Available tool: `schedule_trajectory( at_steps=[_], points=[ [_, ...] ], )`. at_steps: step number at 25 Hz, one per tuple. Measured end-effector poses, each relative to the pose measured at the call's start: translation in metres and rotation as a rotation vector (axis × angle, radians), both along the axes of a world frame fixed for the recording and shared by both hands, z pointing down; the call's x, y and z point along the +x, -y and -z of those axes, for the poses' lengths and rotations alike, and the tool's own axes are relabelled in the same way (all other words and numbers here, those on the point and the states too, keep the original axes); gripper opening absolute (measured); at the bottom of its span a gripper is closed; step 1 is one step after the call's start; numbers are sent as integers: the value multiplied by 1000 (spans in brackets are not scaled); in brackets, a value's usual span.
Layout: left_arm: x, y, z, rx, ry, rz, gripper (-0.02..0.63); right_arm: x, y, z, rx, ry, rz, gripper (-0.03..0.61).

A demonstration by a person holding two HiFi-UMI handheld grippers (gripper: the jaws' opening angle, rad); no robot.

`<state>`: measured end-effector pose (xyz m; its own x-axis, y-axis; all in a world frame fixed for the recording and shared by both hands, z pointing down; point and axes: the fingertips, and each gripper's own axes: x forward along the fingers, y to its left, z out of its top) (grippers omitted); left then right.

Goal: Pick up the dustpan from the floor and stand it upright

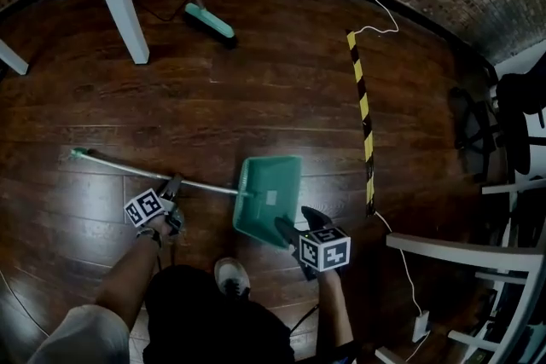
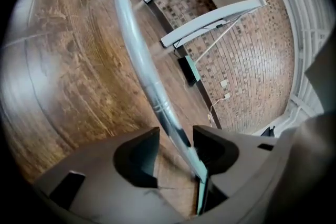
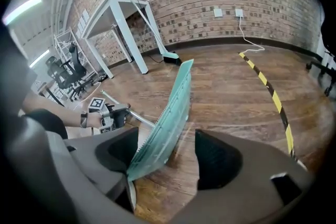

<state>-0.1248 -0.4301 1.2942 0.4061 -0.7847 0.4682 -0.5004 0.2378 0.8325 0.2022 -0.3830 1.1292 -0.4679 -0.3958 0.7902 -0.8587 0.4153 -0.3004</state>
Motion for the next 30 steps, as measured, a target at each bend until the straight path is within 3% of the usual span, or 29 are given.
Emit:
schedule_trajectory(
  at_steps=[1, 3, 5, 6, 10, 14, 18, 20, 22, 26, 28, 30],
  points=[
    [-2, 4, -1, 0, 1, 8, 210, 0, -1, 1, -3, 16, -13, 345],
    [-7, 11, -2, -7, 2, 13, 206, -3, 1, 3, 5, 37, -25, 277],
    [-6, 21, 2, 10, -9, 1, 125, -6, 7, 6, 33, 11, -24, 104],
    [-3, 26, 6, 24, -22, 1, 122, -4, 10, 6, 50, -18, -21, 64],
    [-1, 27, 17, 47, -57, 17, 97, 3, 13, 3, 86, -46, -42, 49],
    [-18, 42, 64, 140, 2, -6, 77, 2, 15, -7, 101, 7, -94, 49],
    [-38, 66, 147, 311, 201, -84, 64, -8, 25, -34, 120, 128, -207, 49],
    [-39, 76, 190, 392, 347, -151, 60, -17, 26, -63, 76, 169, -268, 76],
    [-34, 82, 224, 424, 515, -225, 57, -36, 21, -96, 2, 201, -290, 101],
    [0, 89, 269, 528, 847, -392, 57, -81, 13, -153, -121, 306, -356, 121],
    [17, 92, 274, 587, 933, -453, 57, -93, 9, -171, -171, 368, -427, 132],
    [21, 93, 273, 617, 961, -457, 57, -98, 4, -178, -199, 448, -484, 127]
  ],
)
